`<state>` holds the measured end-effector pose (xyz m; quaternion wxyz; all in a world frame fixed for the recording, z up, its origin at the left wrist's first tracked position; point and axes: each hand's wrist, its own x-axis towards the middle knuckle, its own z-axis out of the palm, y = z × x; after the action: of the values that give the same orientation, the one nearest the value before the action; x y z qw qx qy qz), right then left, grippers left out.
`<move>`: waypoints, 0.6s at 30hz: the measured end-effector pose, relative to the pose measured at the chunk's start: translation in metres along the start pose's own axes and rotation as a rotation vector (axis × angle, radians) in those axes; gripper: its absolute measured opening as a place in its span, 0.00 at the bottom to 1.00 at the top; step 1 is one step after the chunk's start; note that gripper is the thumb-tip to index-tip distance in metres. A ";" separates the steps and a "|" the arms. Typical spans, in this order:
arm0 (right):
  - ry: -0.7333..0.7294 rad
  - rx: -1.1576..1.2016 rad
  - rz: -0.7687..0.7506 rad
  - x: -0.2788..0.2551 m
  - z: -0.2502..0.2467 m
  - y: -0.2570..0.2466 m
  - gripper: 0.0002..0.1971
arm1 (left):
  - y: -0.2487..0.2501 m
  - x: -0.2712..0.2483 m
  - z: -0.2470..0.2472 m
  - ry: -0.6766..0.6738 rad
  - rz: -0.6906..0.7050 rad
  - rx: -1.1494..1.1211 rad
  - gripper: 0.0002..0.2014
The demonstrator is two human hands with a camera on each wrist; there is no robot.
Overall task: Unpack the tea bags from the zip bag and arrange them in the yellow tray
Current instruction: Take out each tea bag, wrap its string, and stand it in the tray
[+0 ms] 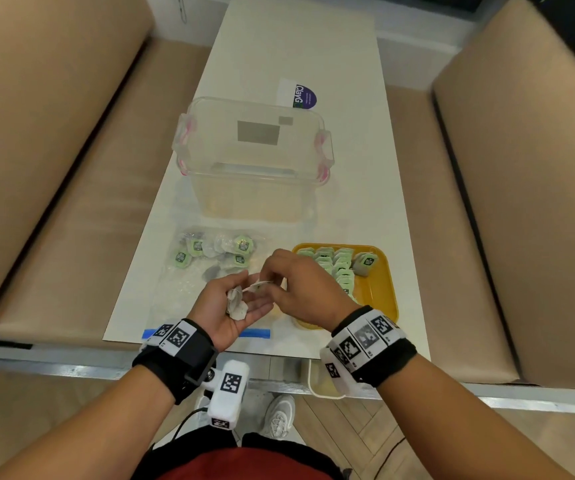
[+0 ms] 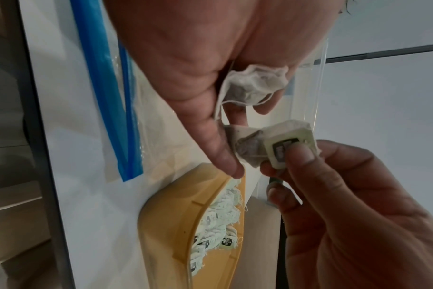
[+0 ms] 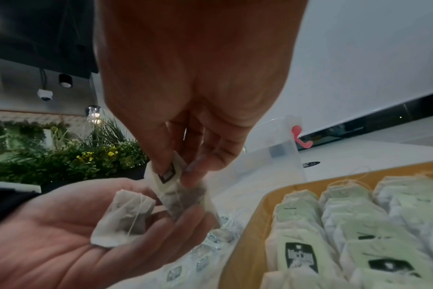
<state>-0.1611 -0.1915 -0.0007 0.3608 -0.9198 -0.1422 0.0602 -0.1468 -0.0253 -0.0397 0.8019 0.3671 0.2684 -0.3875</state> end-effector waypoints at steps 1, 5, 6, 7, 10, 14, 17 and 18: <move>-0.001 0.011 0.017 0.000 -0.001 0.001 0.02 | -0.001 0.001 0.001 0.002 -0.003 0.002 0.16; 0.037 0.092 0.102 0.000 -0.005 0.002 0.03 | -0.002 -0.001 0.006 -0.016 -0.021 0.015 0.15; 0.056 0.133 0.133 0.000 -0.005 0.001 0.04 | -0.002 -0.002 0.007 -0.021 -0.018 0.010 0.15; 0.073 0.183 0.167 0.000 -0.006 0.001 0.05 | -0.002 -0.002 0.008 -0.026 -0.014 -0.001 0.15; 0.104 0.354 0.252 0.001 -0.007 0.000 0.10 | -0.003 -0.003 0.008 -0.018 -0.019 -0.044 0.15; 0.136 0.429 0.358 0.005 -0.009 0.004 0.08 | -0.002 -0.006 0.011 -0.007 -0.039 -0.035 0.13; 0.156 0.365 0.346 0.004 -0.015 0.004 0.03 | -0.002 -0.007 0.012 0.012 -0.044 -0.018 0.11; 0.165 0.346 0.327 0.003 -0.018 0.002 0.02 | -0.002 -0.007 0.012 0.018 -0.042 -0.021 0.10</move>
<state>-0.1543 -0.2036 0.0114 0.5089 -0.8568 0.0507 0.0658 -0.1504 -0.0323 -0.0282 0.7949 0.3563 0.2876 -0.3981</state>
